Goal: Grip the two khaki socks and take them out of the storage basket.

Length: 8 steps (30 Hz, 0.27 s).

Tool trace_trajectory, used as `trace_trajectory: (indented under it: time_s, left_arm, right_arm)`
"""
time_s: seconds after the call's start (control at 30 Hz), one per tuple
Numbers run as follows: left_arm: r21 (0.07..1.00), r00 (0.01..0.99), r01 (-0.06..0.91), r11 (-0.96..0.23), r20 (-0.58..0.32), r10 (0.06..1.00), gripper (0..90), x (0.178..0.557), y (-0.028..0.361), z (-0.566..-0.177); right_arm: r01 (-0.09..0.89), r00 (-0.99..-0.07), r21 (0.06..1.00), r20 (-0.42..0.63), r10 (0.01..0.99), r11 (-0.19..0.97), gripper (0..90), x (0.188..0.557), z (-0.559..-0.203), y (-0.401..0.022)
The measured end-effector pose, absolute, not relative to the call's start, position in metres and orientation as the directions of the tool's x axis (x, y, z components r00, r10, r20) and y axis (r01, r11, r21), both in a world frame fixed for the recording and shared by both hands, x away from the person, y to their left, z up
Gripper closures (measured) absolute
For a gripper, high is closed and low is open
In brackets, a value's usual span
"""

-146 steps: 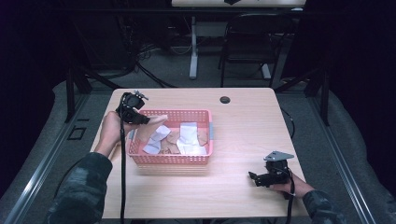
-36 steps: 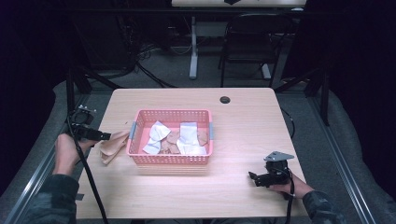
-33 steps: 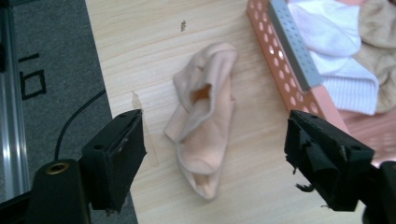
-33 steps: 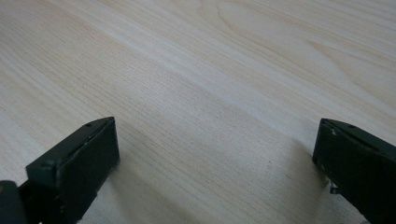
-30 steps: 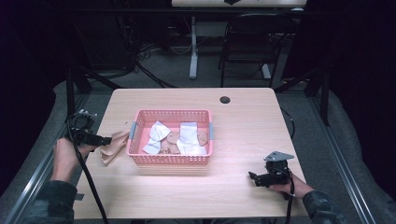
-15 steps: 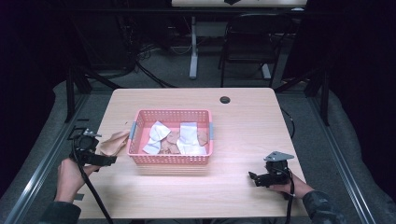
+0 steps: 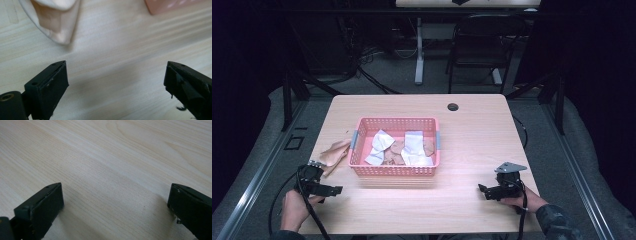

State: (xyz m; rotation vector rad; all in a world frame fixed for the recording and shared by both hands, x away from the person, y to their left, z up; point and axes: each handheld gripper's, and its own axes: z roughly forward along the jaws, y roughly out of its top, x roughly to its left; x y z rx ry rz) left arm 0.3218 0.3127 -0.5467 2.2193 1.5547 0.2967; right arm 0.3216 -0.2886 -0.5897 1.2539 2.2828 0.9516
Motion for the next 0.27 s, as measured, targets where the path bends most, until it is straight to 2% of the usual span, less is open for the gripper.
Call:
trace_trajectory:
  time_s: [0.27]
  left_arm:
    - [0.448, 0.365, 0.841, -0.305, -0.052, 0.929, 1.2, 0.3262, 0.3068, -0.5543]
  right_arm:
    - [0.594, -0.537, 0.712, 0.003, 0.843, 0.376, 0.0, 0.3218, -0.5899, -0.2886]
